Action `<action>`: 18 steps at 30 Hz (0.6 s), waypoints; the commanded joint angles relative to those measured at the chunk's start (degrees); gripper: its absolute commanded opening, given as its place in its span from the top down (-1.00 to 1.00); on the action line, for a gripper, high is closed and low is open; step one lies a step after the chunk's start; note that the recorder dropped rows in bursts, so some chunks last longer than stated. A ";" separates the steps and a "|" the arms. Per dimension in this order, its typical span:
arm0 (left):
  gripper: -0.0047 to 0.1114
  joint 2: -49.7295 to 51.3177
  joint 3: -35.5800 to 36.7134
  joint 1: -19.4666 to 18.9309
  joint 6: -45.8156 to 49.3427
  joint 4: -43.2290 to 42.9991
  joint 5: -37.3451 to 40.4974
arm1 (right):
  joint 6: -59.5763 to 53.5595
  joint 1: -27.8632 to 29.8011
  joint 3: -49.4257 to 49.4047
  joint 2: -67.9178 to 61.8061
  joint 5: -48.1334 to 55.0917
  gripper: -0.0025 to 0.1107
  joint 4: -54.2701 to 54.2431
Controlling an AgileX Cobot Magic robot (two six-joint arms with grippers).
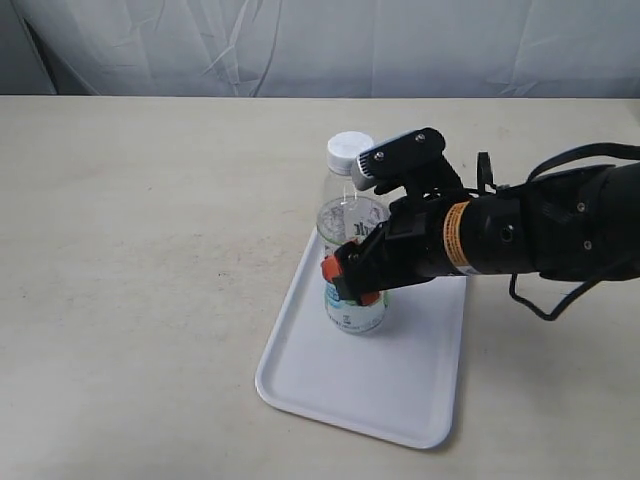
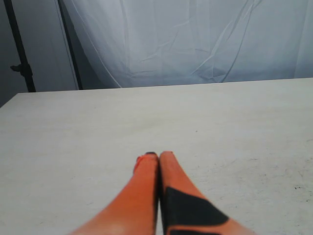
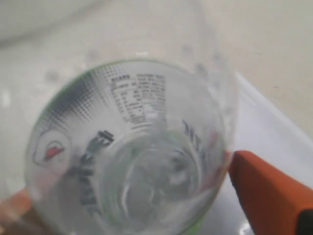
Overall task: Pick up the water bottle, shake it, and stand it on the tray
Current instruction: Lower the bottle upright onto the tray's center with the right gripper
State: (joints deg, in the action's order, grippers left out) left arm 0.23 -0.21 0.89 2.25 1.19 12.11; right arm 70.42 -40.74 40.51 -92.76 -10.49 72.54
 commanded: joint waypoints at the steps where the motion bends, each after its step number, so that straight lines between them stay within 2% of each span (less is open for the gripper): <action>1: 0.91 -0.23 0.21 0.34 -0.32 -0.04 -0.53 | 0.09 0.12 -0.27 -0.02 -0.30 -0.48 0.40; 18: 0.91 -0.23 0.21 0.34 -0.32 -0.04 -0.53 | 0.15 0.02 -0.27 7.37 -1.91 -0.48 0.40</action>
State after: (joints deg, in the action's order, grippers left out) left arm 0.23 -0.21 0.89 2.25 1.19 12.11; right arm 70.53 -40.74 40.51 -86.83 -11.91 72.81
